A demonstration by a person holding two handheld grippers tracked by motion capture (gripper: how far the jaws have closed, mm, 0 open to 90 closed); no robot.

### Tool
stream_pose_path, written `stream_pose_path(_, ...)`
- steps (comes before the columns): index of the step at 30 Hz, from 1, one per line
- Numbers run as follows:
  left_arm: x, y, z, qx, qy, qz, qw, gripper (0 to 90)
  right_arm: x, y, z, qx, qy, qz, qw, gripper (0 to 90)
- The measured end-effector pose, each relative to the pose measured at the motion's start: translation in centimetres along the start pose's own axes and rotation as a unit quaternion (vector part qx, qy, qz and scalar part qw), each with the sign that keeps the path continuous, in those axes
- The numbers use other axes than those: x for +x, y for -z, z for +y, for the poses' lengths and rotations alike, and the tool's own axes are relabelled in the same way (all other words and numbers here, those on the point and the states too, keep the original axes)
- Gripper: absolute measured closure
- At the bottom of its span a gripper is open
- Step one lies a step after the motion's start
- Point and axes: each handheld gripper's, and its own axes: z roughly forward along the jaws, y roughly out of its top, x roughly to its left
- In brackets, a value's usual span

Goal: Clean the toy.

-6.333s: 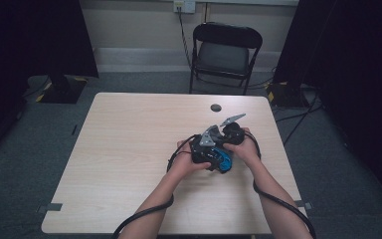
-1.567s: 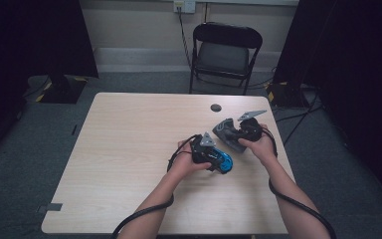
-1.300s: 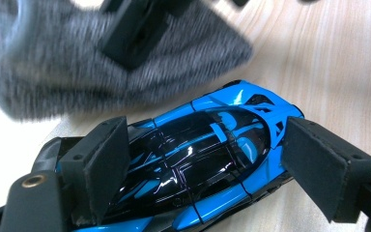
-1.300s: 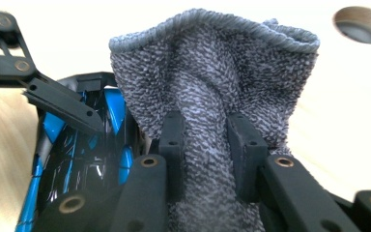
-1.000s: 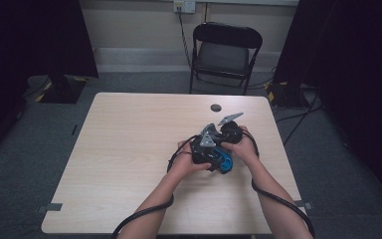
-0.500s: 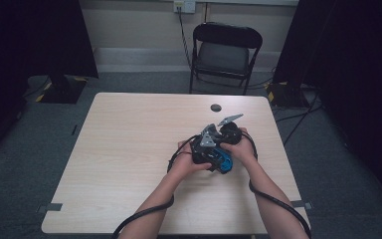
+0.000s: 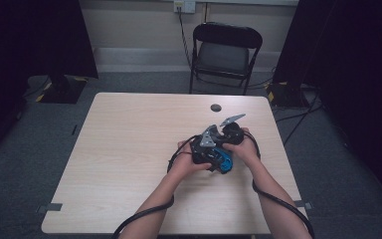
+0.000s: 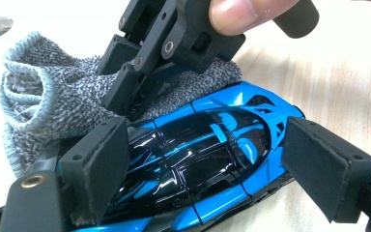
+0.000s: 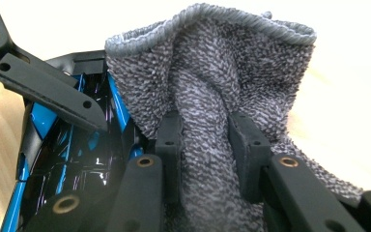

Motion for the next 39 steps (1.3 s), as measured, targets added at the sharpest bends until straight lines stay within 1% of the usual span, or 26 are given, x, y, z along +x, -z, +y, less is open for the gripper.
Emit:
stream_pose_path(4,0.0,0.0,0.0,0.001,0.001,0.0,1.0,17.0,0.0,0.2,-0.1,0.001,0.002,0.0,1.0,68.9)
stream_pose_path(5,0.0,0.0,0.0,-0.002,0.004,0.0,1.0,17.0,0.0,0.2,-0.2,0.001,0.003,0.001,1.0,68.9)
stream_pose_path(6,0.0,0.0,0.0,0.0,0.0,0.0,1.0,17.0,0.0,0.3,-0.2,0.001,0.002,0.002,1.0,68.9)
stream_pose_path(9,0.0,0.0,0.0,-0.002,0.002,0.0,1.0,17.0,-0.1,0.5,-0.4,0.003,0.002,0.003,1.0,68.9)
stream_pose_path(10,0.0,0.0,0.0,0.0,0.0,0.0,1.0,17.0,-0.1,0.5,-0.5,0.003,0.003,0.003,1.0,68.9)
stream_pose_path(19,0.0,0.0,0.0,-0.001,0.004,-0.001,1.0,17.0,-0.2,1.2,-1.1,0.005,0.005,0.004,1.0,68.9)
stream_pose_path(21,0.0,0.0,0.0,-0.001,0.001,-0.001,1.0,17.0,-0.3,1.4,-1.3,0.005,0.002,0.005,1.0,69.0)
stream_pose_path(29,-0.1,0.0,0.0,0.0,0.001,-0.001,1.0,17.0,-0.5,2.2,-2.3,0.002,-0.004,0.006,1.0,69.0)
stream_pose_path(34,-0.1,0.0,0.0,0.0,-0.001,0.002,1.0,17.0,-0.7,2.7,-2.7,0.004,-0.003,0.006,1.0,69.0)
stream_pose_path(35,-0.1,0.0,0.0,0.0,0.001,0.003,1.0,17.0,-0.8,2.9,-2.9,0.004,-0.001,0.006,1.0,69.0)
stream_pose_path(39,-0.1,0.0,0.0,-0.003,0.006,0.002,1.0,17.0,-0.8,3.5,-3.5,0.005,-0.004,0.006,1.0,68.9)
